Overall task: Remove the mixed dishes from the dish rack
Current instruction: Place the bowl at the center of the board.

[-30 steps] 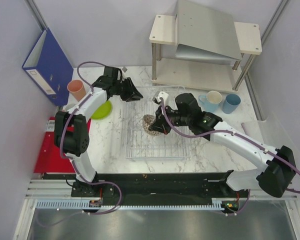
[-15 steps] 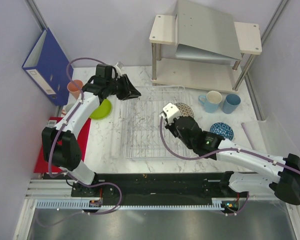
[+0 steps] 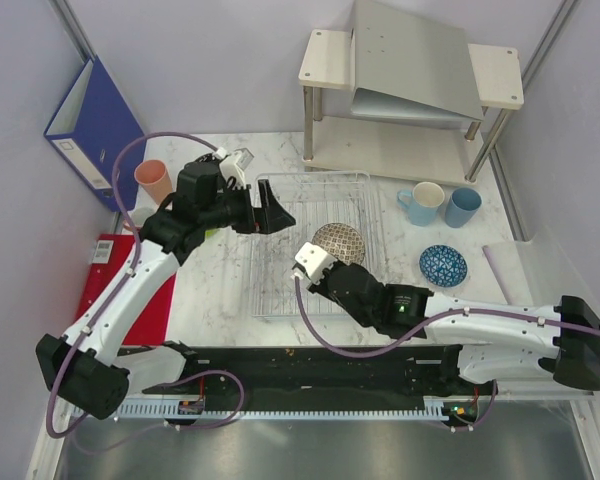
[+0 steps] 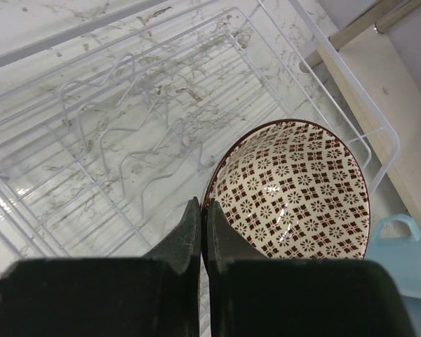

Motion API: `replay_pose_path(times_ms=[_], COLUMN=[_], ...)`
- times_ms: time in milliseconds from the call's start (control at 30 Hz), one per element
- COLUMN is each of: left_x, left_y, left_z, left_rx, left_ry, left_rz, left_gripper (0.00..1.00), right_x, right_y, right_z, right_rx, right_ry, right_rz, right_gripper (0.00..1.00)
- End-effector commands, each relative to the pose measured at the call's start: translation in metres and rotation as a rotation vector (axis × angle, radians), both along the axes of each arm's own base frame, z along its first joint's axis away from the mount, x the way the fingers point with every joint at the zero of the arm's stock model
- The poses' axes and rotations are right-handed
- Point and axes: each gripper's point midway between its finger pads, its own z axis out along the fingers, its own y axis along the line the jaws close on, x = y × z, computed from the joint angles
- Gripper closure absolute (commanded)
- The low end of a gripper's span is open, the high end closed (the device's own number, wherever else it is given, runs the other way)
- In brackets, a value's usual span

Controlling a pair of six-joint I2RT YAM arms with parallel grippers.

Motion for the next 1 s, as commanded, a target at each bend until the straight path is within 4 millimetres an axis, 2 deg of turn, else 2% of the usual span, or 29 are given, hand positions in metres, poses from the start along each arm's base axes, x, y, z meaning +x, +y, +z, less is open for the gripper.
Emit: replay_pose_path(times_ms=[0,33,67,133,167,200,267,300,400,600,733,833,933,967], left_x=[-0.015,-0.019,-0.026,-0.030,-0.024,-0.032,-0.024,-0.031,-0.027,-0.021,-0.011,-0.012,-0.012,-0.014], left_y=[-0.007,-0.010,-0.013,-0.016,-0.016,-0.020,-0.023,-0.027,-0.027,-0.025,-0.014,-0.008,-0.007,-0.009], left_z=[-0.020,-0.021,-0.015,-0.021,-0.021,-0.030,-0.033,-0.037,-0.036,-0.036,-0.047,-0.050,-0.052,-0.056], left_rx=[-0.019,-0.048,-0.085,-0.092,-0.059,-0.003,0.084,0.117,0.134,0.169,0.291,0.364,0.404,0.421], left_ry=[0.005,0.019,-0.006,-0.032,-0.055,-0.046,-0.063,-0.056,-0.067,-0.091,-0.115,-0.134,-0.146,-0.138], left_rz=[-0.109,-0.114,-0.141,-0.153,-0.122,-0.150,-0.117,-0.138,-0.113,-0.103,-0.047,-0.031,-0.022,-0.031], left_gripper=[0.01,0.01,0.01,0.01,0.01,0.01,0.01,0.01,0.01,0.01,0.01,0.01,0.07,0.12], right_x=[-0.011,-0.013,-0.016,-0.019,-0.021,-0.022,-0.026,-0.027,-0.029,-0.034,-0.039,-0.039,-0.038,-0.039], right_y=[0.020,0.022,0.025,0.027,0.030,0.032,0.036,0.039,0.043,0.054,0.059,0.059,0.060,0.062], right_z=[0.039,0.043,0.044,0.049,0.048,0.049,0.050,0.049,0.047,0.046,0.048,0.048,0.048,0.049], right_rx=[0.096,0.110,0.119,0.122,0.118,0.120,0.122,0.115,0.110,0.115,0.123,0.113,0.107,0.107], right_ry=[-0.022,-0.018,-0.006,0.006,0.017,0.022,0.035,0.038,0.048,0.072,0.087,0.093,0.094,0.094], right_rz=[0.060,0.072,0.088,0.106,0.122,0.128,0.154,0.161,0.173,0.206,0.224,0.222,0.225,0.227], right_gripper=[1.00,1.00,1.00,1.00,1.00,1.00,1.00,1.00,1.00,1.00,1.00,1.00,1.00,1.00])
